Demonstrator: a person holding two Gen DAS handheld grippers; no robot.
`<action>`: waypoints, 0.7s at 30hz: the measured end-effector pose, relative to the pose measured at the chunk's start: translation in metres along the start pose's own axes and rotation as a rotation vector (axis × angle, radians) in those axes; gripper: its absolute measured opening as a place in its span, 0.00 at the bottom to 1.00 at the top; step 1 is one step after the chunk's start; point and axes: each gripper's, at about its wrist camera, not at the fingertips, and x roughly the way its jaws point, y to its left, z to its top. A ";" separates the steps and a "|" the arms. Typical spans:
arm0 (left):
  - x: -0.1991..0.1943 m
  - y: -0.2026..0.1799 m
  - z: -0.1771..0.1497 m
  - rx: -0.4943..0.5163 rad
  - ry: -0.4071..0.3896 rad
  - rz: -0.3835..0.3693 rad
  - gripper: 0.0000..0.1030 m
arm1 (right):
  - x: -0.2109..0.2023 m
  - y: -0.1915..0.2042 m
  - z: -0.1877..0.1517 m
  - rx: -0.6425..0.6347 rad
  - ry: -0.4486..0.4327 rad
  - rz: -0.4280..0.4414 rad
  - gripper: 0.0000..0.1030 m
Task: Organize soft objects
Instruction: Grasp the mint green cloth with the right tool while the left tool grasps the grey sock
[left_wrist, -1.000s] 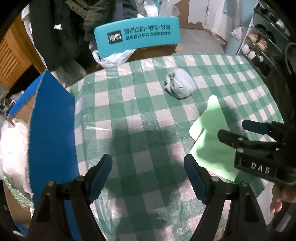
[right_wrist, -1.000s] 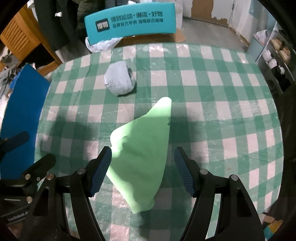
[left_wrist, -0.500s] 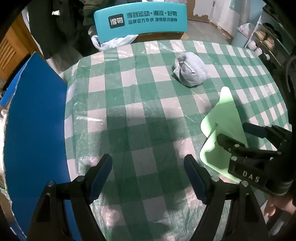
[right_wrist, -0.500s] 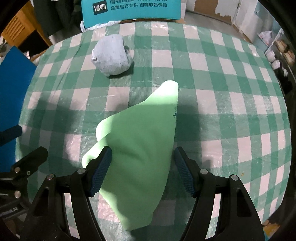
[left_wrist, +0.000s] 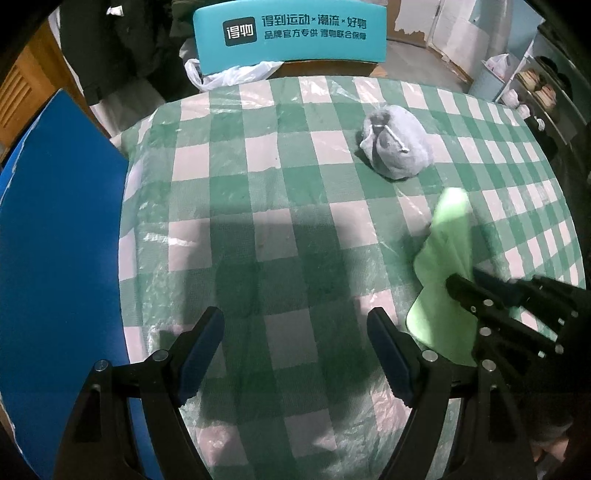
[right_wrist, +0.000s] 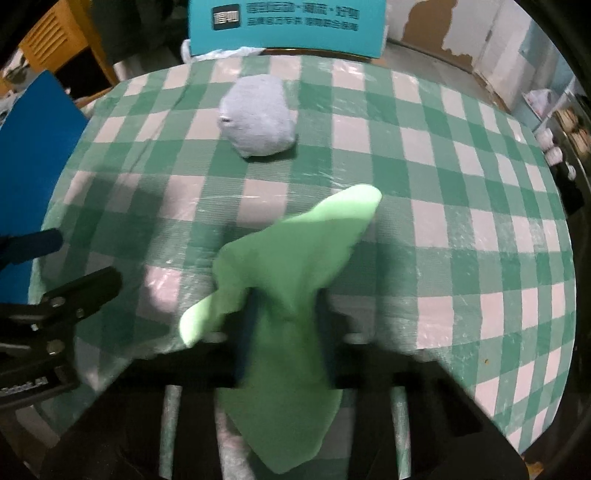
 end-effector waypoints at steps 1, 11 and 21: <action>0.001 -0.001 0.002 0.000 -0.001 -0.002 0.79 | 0.000 0.001 0.001 -0.003 0.005 0.009 0.06; 0.010 -0.010 0.023 -0.015 -0.009 -0.044 0.79 | -0.017 -0.026 0.015 0.061 -0.040 0.042 0.05; 0.002 -0.022 0.049 -0.025 -0.059 -0.084 0.88 | -0.040 -0.061 0.041 0.127 -0.119 0.032 0.05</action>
